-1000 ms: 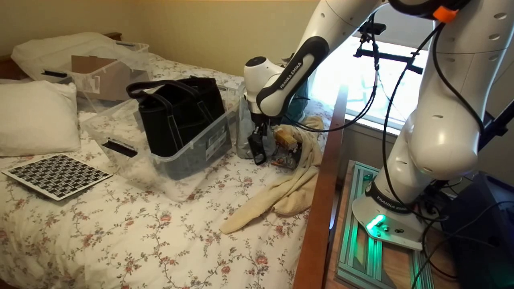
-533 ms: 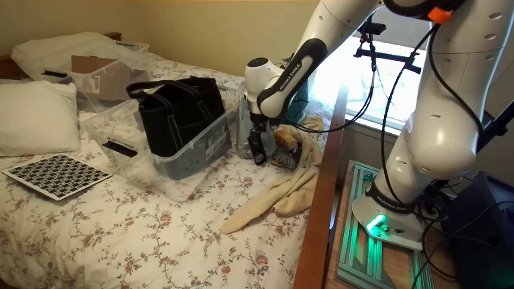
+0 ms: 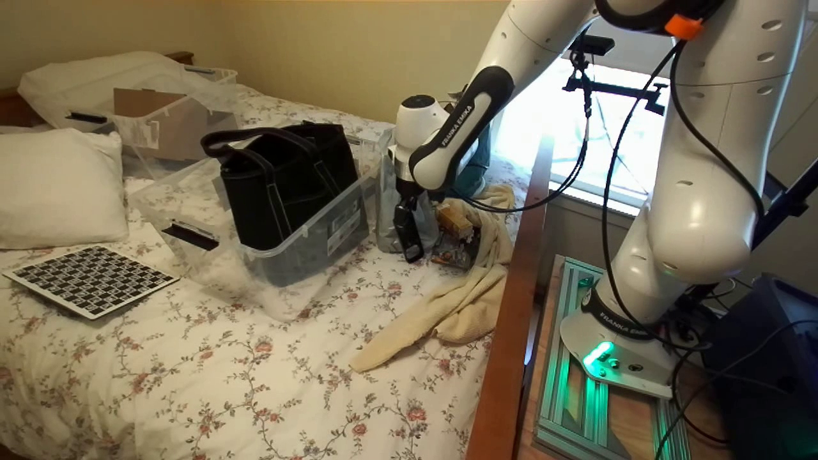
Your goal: Put the black tag in the storage box
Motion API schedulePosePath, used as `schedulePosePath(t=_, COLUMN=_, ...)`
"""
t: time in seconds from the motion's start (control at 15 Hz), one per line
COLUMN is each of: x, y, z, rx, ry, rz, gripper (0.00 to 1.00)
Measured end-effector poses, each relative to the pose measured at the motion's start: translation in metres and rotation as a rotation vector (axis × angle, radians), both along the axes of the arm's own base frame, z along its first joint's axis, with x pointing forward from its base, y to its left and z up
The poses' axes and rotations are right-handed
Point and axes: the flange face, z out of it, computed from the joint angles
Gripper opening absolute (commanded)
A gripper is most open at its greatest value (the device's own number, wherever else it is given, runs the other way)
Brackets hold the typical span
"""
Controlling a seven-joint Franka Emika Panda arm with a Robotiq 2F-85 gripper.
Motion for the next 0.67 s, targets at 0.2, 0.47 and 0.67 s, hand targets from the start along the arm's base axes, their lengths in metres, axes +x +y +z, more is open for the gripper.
schedulePosePath(t=0.2, x=0.0019, y=0.0042, z=-0.0005, rx=0.018, ry=-0.005, rz=0.046, gripper=1.00)
schedulePosePath(t=0.47, x=0.0022, y=0.0056, z=-0.0005, rx=0.018, ry=-0.001, rz=0.085, gripper=1.00)
schedulePosePath(t=0.67, x=0.0022, y=0.0054, z=-0.0005, rx=0.017, ry=-0.001, rz=0.088, gripper=1.00)
